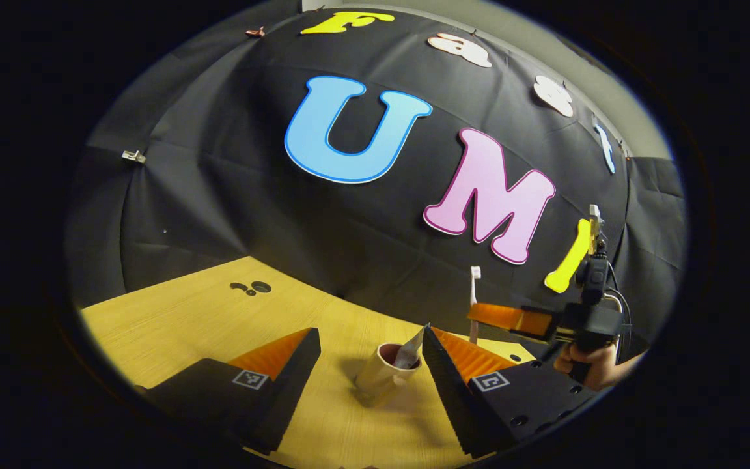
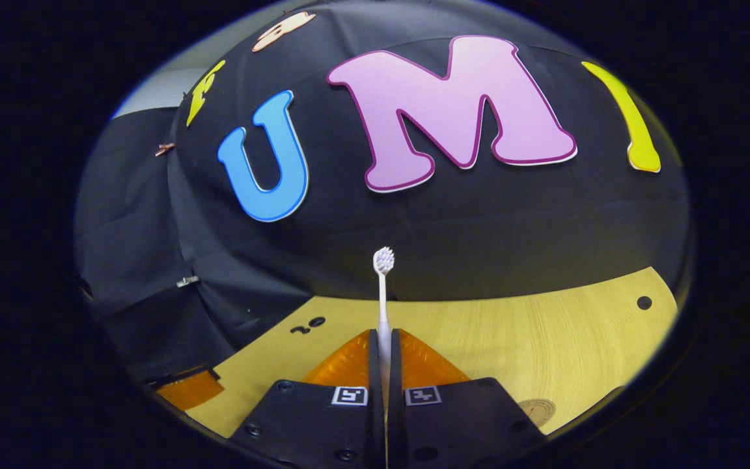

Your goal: Put the toothbrush and toothpaste on the desktop into the cup, then pick up the cup and place it on the coaster on the desktop.

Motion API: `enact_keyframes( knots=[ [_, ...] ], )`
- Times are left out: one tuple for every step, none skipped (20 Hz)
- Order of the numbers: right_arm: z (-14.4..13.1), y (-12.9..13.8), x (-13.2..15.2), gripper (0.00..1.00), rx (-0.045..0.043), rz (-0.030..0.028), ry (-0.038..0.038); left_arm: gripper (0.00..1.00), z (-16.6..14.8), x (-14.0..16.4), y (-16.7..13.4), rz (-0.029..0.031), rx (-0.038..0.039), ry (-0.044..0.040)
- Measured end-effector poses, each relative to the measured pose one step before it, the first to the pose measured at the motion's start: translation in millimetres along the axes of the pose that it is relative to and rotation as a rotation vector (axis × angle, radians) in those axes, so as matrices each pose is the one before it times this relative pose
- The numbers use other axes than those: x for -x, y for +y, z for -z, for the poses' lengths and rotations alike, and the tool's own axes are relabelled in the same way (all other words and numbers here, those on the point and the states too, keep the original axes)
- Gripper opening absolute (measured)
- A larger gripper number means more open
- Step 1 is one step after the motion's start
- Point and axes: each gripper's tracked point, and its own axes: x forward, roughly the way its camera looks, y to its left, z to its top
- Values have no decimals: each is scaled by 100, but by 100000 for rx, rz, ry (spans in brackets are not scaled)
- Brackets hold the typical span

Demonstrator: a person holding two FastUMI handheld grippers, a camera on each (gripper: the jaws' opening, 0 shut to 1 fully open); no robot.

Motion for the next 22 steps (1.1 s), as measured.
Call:
enact_keyframes(
  knots=[
    [-390, 214, -635, 6, -782, 36, -2888, 97, 264, 289, 402, -648, -912, 266],
    [-183, 185, -639, 6, -855, -281, -2450, 97, 381, 143, 385, -452, -1045, 252],
    [56, 79, -541, 6, -1107, -76, -1858, 97, 334, 138, 502, -819, -825, 400],
    [416, 139, -578, 6, -1186, -143, -988, 98, 497, -30, 282, -263, -25, 333],
    [554, -10, -486, 6, -841, -74, -681, 97, 398, 116, 139, 432, 649, 161],
    [652, -184, -392, 6, -571, 381, -446, 97, 581, -72, -3, 564, 830, 297],
    [828, -237, -350, 6, -1058, 252, -369, 97, 499, 20, 137, 319, 614, 476],
    [650, -190, -206, 6, -1515, 378, -394, 97, 561, -107, 220, 130, 289, 696],
    [335, -61, -183, 6, -1058, 274, -1458, 97, 440, -51, 260, 179, 104, 563],
    [194, -48, -249, 6, 293, 253, -1928, 97, 392, -62, 190, 58, 78, 417],
    [136, -60, -173, 6, 1100, 126, -1518, 97, 247, -33, 171, 78, 93, 466],
    [316, 165, -112, 6, 985, -186, -1234, 97, 274, -94, 184, 115, 89, 390],
    [348, 113, -108, 6, 487, -264, -1235, 97, 98, -63, 229, 6, 4, 185],
    [85, 239, 118, 6, 570, -221, -1454, 97, 179, -46, 77, -27, 5, 60],
    [238, 4, 168, 6, 980, 187, -810, 97, 52, -110, 136, -174, -30, 234],
    [390, 217, 248, 9, 727, -519, -199, 98, 178, -77, 117, -224, -1, 249],
    [39, 109, 333, 10, 615, -21, -112, 98, 98, -6, 42, 12, -82, 283],
    [196, 57, 238, 16, 560, -440, -253, 97, 177, -126, -102, 10, -297, 338],
    [-12, -134, 179, 23, 1415, 31, 57, 98, 139, 91, -71, 95, -448, 469],
    [11, -49, 208, 35, 1549, -44, 467, 97, 217, -94, -163, 115, -378, 592],
    [-131, 89, 286, 39, 611, -967, 486, 97, 93, -30, -202, 227, -196, 510],
    [-57, 251, 226, 71, -314, -1705, 713, 97, 110, -50, -223, 316, -69, 226]
  ],
)
